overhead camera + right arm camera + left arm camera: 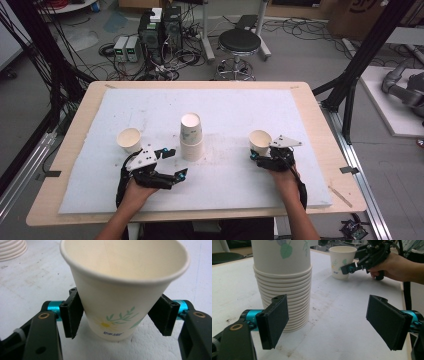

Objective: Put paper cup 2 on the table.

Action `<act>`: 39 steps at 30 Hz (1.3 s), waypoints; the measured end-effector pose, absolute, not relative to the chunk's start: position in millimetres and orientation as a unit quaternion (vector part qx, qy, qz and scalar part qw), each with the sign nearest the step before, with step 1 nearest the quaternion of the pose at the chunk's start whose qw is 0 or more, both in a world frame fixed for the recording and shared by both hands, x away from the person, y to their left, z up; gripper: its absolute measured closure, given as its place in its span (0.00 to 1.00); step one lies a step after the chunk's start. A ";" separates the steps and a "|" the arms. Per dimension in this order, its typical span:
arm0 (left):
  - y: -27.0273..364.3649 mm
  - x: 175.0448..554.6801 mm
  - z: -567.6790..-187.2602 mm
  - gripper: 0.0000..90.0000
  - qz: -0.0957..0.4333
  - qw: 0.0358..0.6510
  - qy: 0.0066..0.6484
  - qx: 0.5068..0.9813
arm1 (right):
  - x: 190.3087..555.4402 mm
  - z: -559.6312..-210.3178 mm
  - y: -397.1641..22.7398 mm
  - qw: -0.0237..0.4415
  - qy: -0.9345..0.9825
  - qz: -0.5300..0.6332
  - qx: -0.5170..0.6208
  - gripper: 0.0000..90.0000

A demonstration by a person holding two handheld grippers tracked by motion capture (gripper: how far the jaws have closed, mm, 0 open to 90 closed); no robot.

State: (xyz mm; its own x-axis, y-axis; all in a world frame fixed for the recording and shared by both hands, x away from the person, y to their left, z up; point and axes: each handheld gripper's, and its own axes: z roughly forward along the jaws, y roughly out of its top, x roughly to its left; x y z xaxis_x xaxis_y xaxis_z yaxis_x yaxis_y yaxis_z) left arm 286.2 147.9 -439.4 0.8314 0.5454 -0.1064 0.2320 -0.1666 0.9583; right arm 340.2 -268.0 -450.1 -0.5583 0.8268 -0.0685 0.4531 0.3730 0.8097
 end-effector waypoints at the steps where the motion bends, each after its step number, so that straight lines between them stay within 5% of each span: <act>1: 147.9 286.3 -439.6 0.20 0.132 0.591 0.260 0.752 | 340.2 -450.0 -268.0 0.240 0.792 0.388 0.405 0.37; 5: 148.0 286.3 -440.4 0.20 0.131 0.590 0.262 0.752 | 341.0 -450.4 -267.2 0.236 0.798 0.379 0.405 0.33; 8: 149.2 286.5 -440.2 0.20 0.132 0.593 0.267 0.748 | 341.4 -450.2 -267.8 0.231 0.796 0.383 0.408 0.20; 39: 170.3 280.6 -428.7 0.19 0.185 0.611 0.296 0.711 | 267.0 -412.3 -298.8 0.232 0.763 0.485 0.360 0.21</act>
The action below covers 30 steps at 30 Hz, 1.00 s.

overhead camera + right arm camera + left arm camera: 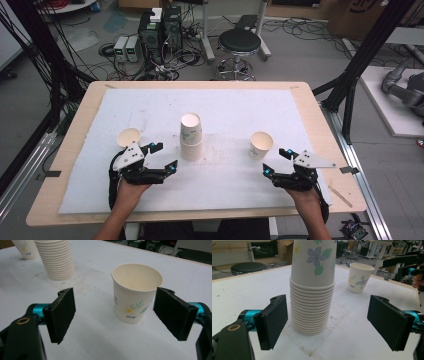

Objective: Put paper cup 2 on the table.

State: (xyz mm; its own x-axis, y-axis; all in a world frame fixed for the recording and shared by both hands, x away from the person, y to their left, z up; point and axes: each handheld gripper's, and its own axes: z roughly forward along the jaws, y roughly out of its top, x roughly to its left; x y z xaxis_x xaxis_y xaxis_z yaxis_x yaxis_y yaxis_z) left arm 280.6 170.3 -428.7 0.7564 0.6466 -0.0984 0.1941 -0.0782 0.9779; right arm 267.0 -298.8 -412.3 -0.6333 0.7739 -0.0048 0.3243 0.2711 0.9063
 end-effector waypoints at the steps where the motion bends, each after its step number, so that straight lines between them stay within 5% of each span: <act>1: 170.7 280.1 -428.3 0.19 0.186 0.611 0.296 0.710 | 264.8 -410.6 -297.7 0.231 0.763 0.486 0.358 0.21; 30: 179.2 262.1 -420.8 0.19 0.206 0.620 0.287 0.701 | 245.5 -396.2 -288.8 0.261 0.766 0.489 0.325 0.21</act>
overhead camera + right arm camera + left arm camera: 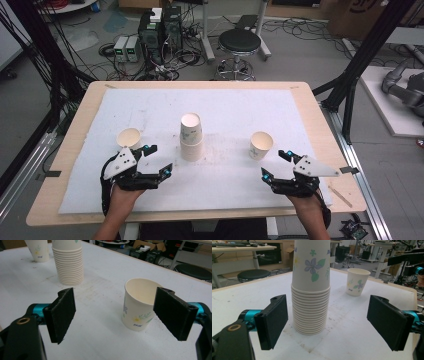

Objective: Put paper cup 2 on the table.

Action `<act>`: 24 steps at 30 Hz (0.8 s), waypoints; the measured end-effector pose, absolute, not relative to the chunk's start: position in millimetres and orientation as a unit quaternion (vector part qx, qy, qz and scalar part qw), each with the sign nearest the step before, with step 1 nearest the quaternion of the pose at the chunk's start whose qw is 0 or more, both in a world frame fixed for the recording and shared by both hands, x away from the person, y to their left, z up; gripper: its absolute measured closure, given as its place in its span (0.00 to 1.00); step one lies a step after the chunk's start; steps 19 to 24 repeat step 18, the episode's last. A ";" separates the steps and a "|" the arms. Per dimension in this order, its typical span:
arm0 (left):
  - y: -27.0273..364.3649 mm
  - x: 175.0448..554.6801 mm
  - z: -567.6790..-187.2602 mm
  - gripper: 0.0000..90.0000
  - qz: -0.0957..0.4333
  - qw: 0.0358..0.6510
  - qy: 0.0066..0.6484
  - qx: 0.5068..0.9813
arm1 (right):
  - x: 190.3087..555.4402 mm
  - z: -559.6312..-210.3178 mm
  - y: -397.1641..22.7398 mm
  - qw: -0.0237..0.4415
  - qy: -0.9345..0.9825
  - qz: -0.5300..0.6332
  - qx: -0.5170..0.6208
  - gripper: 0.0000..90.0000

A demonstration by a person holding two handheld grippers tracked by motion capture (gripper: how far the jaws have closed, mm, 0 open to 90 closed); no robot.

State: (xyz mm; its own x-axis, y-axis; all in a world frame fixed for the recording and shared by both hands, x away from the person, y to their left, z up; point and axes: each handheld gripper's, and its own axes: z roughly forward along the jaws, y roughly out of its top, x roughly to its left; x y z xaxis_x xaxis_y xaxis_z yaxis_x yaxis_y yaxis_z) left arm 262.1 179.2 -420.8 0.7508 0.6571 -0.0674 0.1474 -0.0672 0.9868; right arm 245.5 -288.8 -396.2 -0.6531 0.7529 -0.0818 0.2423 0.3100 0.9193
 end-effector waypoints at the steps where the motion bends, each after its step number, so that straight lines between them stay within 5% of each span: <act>1: 179.2 262.0 -420.7 0.19 0.206 0.619 0.287 0.701 | 245.4 -396.0 -289.0 0.262 0.766 0.489 0.324 0.21; 24: 180.3 262.1 -421.6 0.19 0.206 0.618 0.292 0.700 | 245.8 -395.8 -289.6 0.265 0.767 0.487 0.324 0.21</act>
